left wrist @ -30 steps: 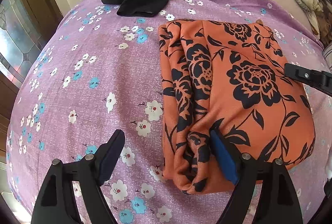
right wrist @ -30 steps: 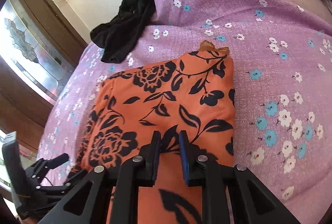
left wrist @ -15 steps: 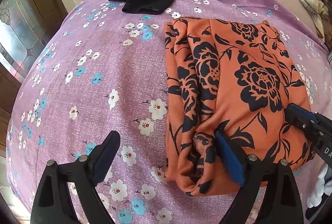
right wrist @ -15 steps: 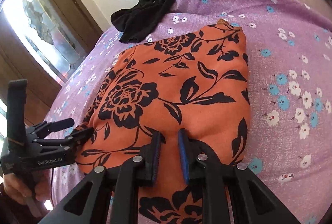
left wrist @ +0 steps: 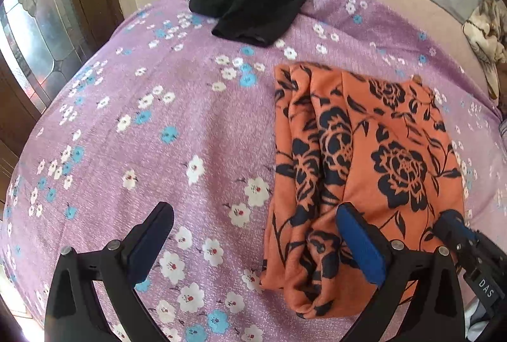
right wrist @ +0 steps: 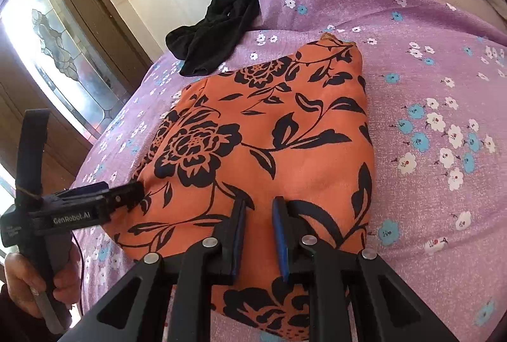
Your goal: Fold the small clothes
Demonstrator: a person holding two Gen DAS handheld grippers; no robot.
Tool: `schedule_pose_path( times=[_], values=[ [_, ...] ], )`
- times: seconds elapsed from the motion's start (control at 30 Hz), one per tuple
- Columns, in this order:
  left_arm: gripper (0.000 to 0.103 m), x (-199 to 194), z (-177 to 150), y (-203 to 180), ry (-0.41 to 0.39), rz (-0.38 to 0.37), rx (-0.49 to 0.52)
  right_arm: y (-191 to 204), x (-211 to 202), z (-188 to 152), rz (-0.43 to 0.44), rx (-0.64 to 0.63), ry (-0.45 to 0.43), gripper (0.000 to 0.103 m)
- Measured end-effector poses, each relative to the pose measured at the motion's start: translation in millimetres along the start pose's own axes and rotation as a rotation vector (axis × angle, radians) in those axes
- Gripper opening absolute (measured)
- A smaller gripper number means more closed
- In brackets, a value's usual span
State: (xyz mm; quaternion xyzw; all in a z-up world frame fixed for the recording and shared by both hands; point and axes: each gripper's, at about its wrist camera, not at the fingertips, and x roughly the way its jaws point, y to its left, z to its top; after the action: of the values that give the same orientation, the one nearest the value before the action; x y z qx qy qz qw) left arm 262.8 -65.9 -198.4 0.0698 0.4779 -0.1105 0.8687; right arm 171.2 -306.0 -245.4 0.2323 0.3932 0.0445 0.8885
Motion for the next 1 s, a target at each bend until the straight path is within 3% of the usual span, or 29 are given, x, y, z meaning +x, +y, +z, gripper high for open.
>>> schedule_pose_path(
  times=[0.13,0.3,0.4,0.5,0.63,0.73,0.83,0.87,0.93,0.97,1.0],
  values=[
    [0.103,4,5,13,0.012,-0.01,-0.055,-3,-17,3,0.03,0.013,0.025,0.021],
    [0.103,22,5,17,0.058,0.074,-0.091,14,-37,4,0.027,-0.074,0.017,0.023],
    [0.103,32,-1,11,0.096,0.085,-0.061,14,-16,-15,0.025,-0.087,0.083,0.023],
    [0.103,29,-1,11,0.086,0.09,-0.049,5,-14,-14,0.07,-0.039,0.074,0.023],
    [0.103,25,2,20,0.087,0.06,-0.09,3,-23,-1,0.078,-0.024,0.1,0.022],
    [0.103,14,7,22,0.04,0.039,-0.111,-1,-35,8,0.068,-0.011,0.087,0.022],
    [0.103,4,10,25,0.002,-0.057,-0.145,-23,-48,20,0.092,0.088,0.05,0.022],
    [0.103,5,12,27,0.005,-0.102,-0.161,-32,-52,22,0.104,0.13,0.041,0.026],
    [0.103,8,13,29,0.026,-0.175,-0.193,-53,-54,27,0.133,0.212,0.032,0.045],
    [0.103,12,13,28,0.04,-0.194,-0.203,-63,-55,27,0.151,0.254,0.017,0.073],
    [0.103,15,13,27,0.054,-0.205,-0.209,-73,-56,26,0.166,0.291,0.001,0.082]
  ],
)
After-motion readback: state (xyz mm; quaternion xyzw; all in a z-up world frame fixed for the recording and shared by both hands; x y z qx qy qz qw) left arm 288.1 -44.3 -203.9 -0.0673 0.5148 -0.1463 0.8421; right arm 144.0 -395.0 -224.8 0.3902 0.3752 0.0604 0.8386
